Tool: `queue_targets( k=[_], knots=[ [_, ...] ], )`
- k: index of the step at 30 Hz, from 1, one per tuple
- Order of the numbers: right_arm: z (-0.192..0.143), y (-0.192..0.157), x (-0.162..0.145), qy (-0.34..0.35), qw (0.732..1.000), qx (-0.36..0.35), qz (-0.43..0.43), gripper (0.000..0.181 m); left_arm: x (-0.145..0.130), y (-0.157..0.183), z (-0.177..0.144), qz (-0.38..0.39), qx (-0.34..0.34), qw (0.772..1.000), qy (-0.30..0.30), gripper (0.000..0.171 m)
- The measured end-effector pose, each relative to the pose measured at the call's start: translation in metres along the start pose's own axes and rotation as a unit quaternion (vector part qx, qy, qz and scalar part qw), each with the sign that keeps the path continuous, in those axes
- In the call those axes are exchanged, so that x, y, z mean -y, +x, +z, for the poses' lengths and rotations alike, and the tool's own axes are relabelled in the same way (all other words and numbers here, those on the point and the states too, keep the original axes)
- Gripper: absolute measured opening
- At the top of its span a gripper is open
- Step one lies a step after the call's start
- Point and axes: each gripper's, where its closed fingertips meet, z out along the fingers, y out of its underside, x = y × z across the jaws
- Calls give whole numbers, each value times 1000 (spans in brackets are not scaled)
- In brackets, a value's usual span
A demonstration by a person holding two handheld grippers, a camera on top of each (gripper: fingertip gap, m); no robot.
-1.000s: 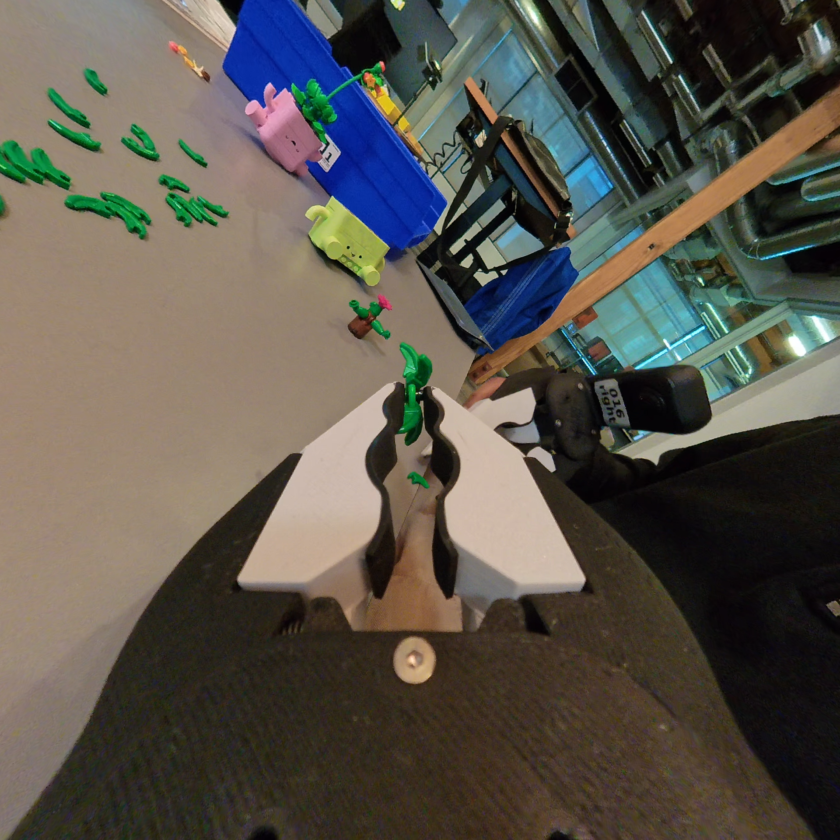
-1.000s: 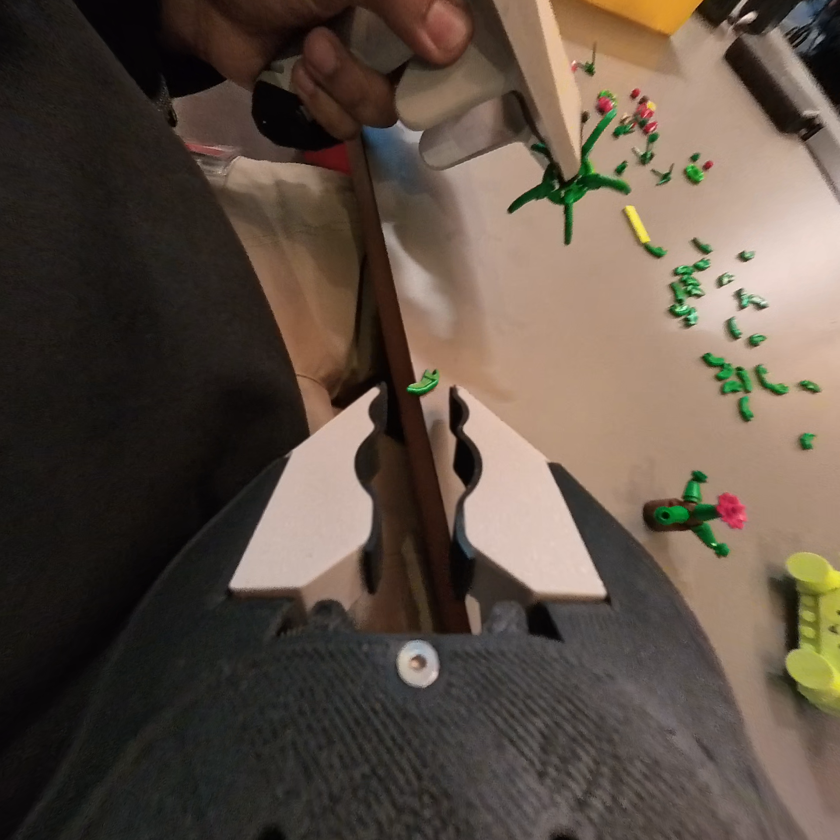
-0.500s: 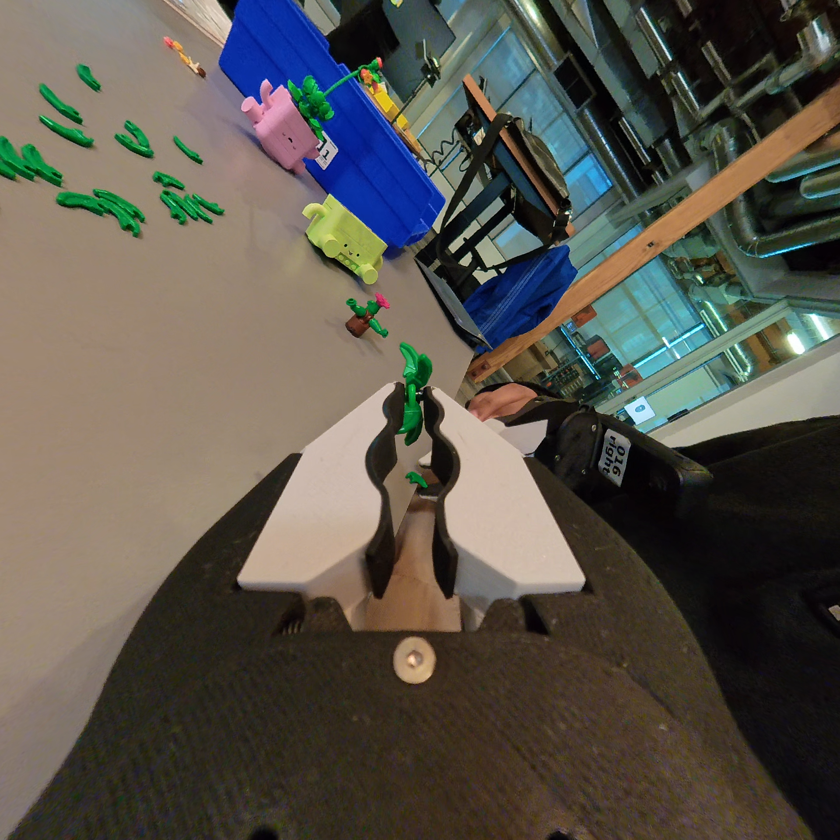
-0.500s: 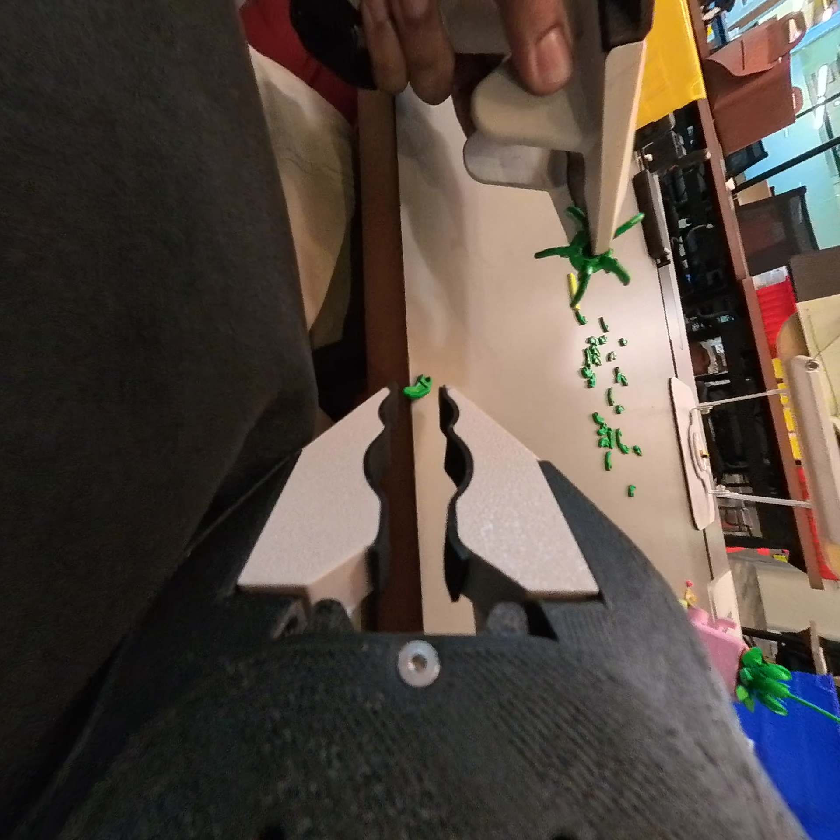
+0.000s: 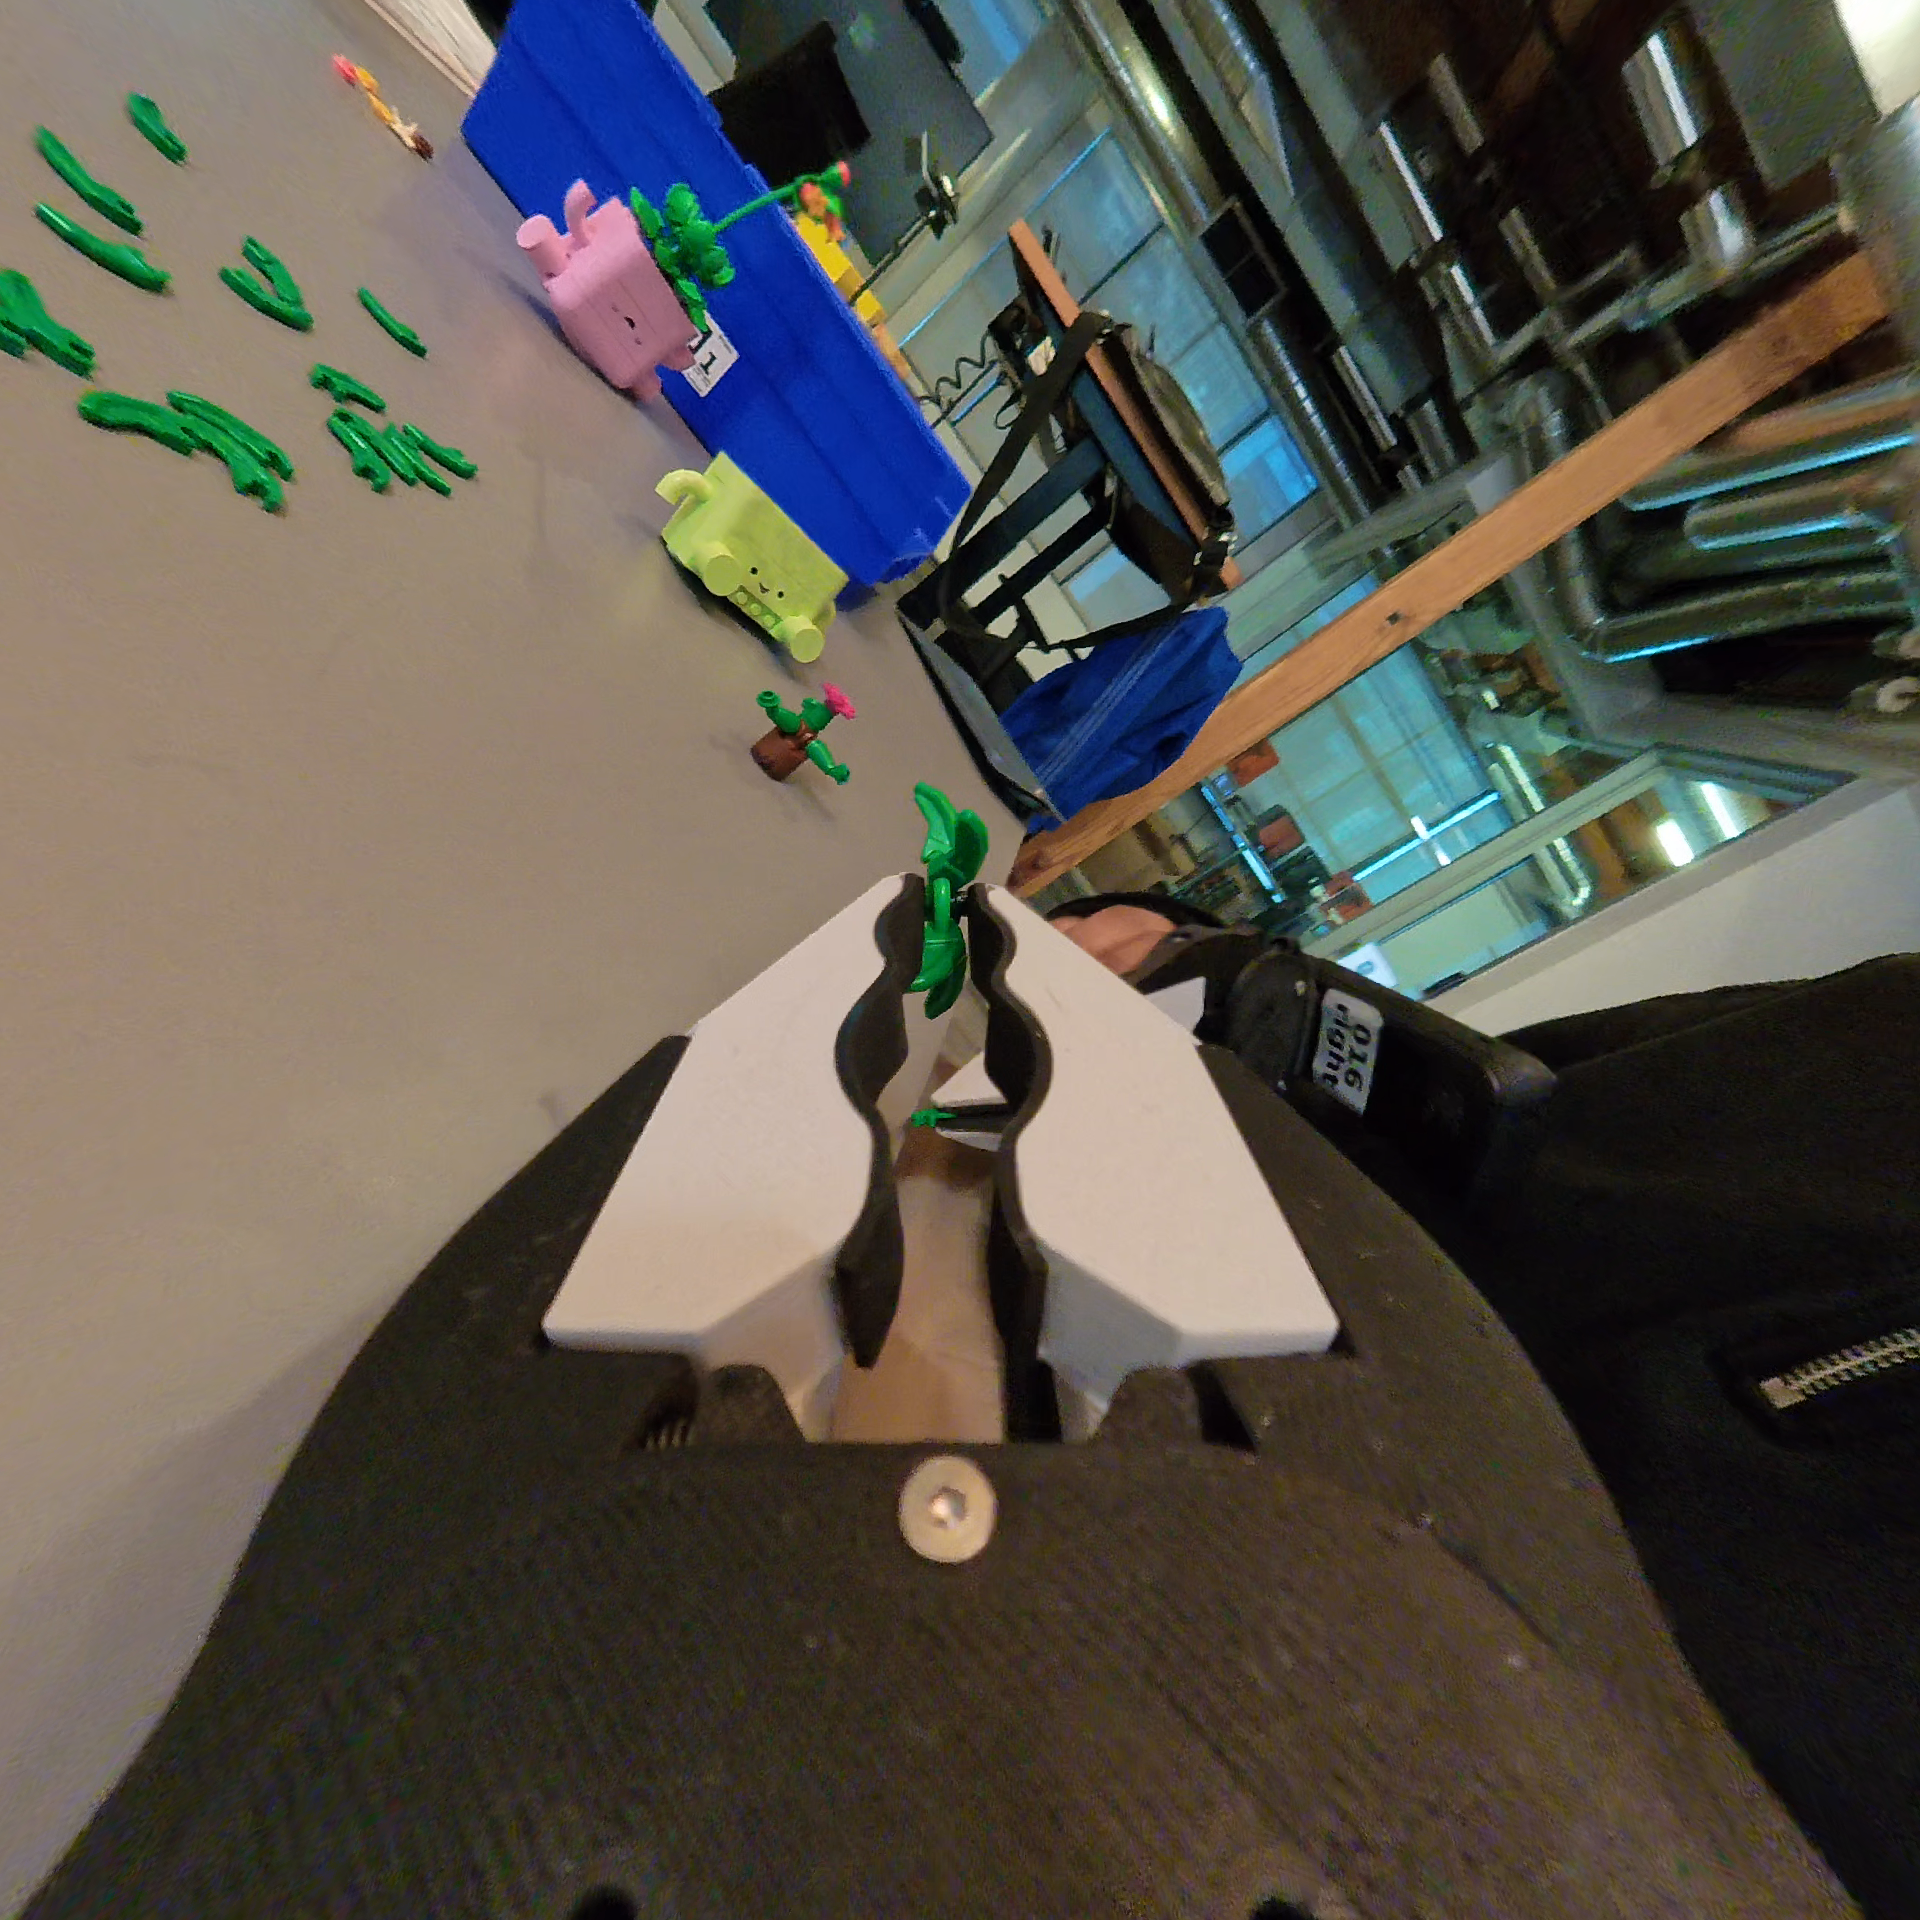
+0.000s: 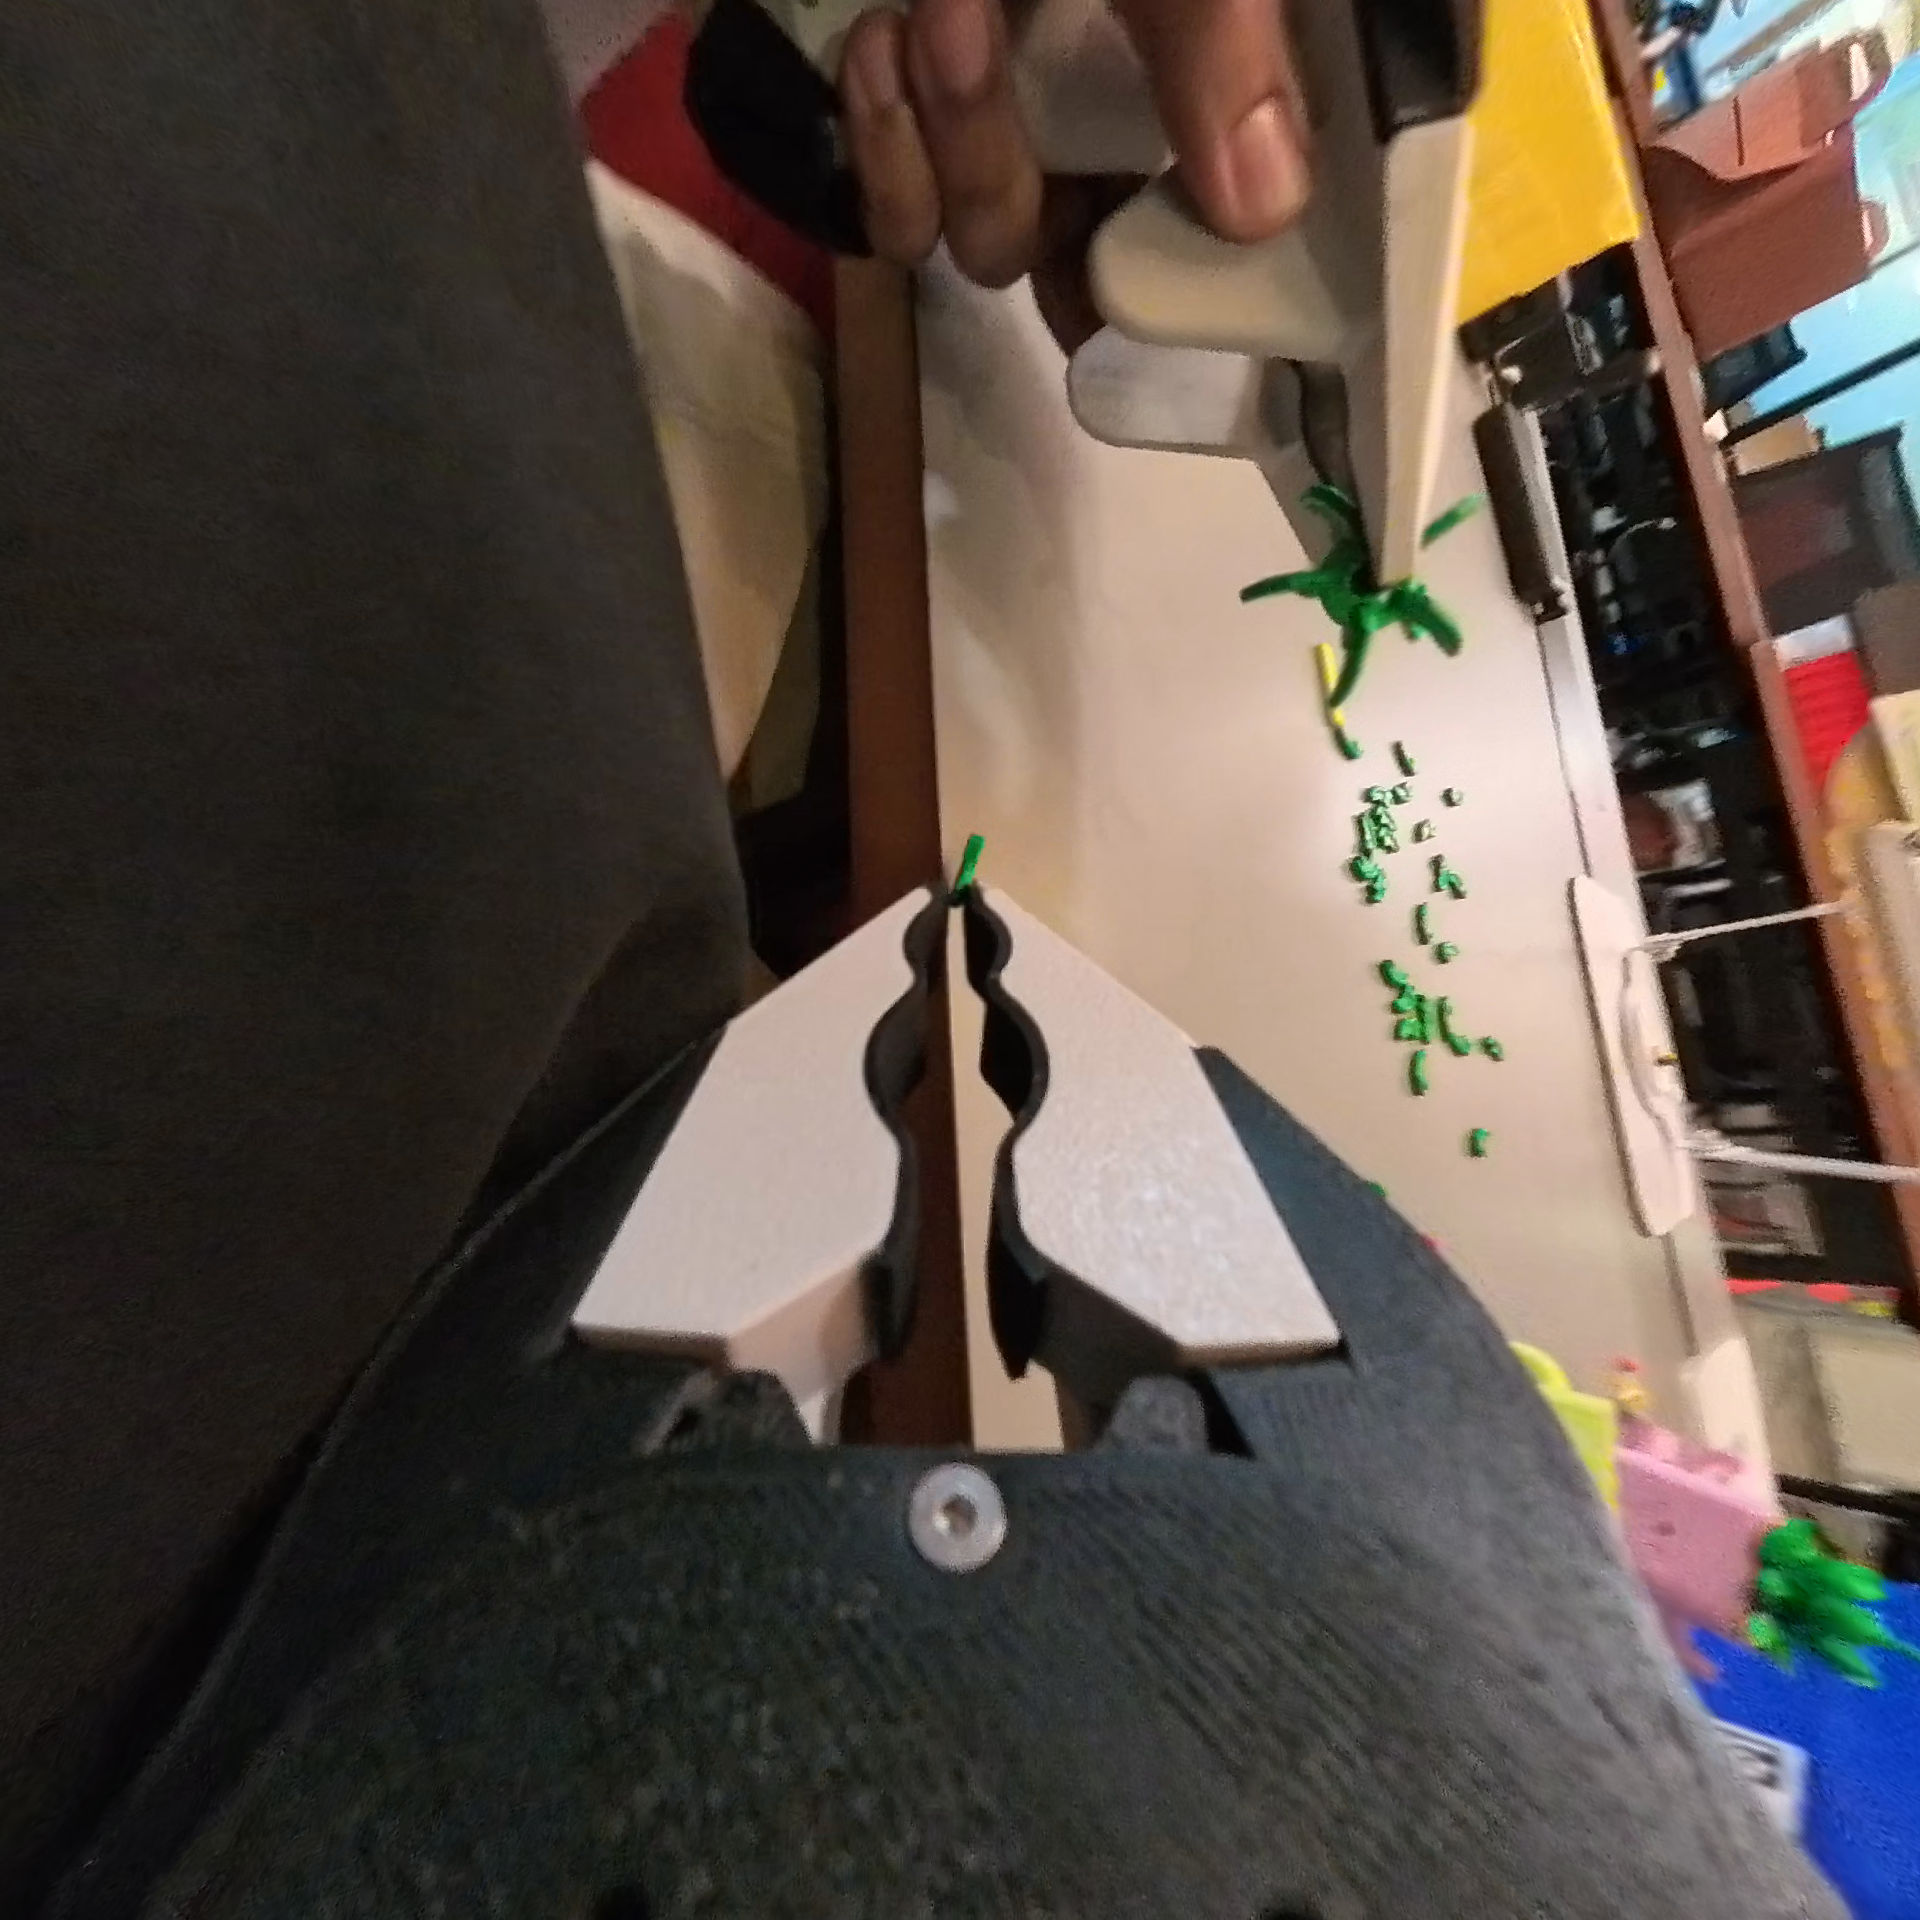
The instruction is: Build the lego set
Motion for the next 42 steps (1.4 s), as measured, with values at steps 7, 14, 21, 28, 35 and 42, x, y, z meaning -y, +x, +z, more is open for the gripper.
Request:
queue_targets(
  k=[7, 14, 21, 28, 35, 42],
  knots=[
    [-17, 55, 23, 101, 960, -14, 260, 1, 6, 15, -1, -106, -88, 990, 36, 4],
    [-13, 77, 35, 110, 949, -24, 295, 0, -2, 20, 7, -160, -122, 979, 27, 5],
    [-22, 62, 23, 77, 979, 41, 183, 0, -29, 16, 17, -119, -78, 987, -70, 5],
    [-11, 35, 6, 46, 991, 111, 60, 0, -48, 9, 19, -90, -31, 986, -137, 5],
    [-10, 6, -10, -5, 951, 210, 226, 0, -63, 11, 17, -93, -27, 978, -187, 5],
    [-8, 3, -17, -28, 932, 208, 296, 1, -73, -4, 23, -25, 45, 975, -215, 5]
  ],
)
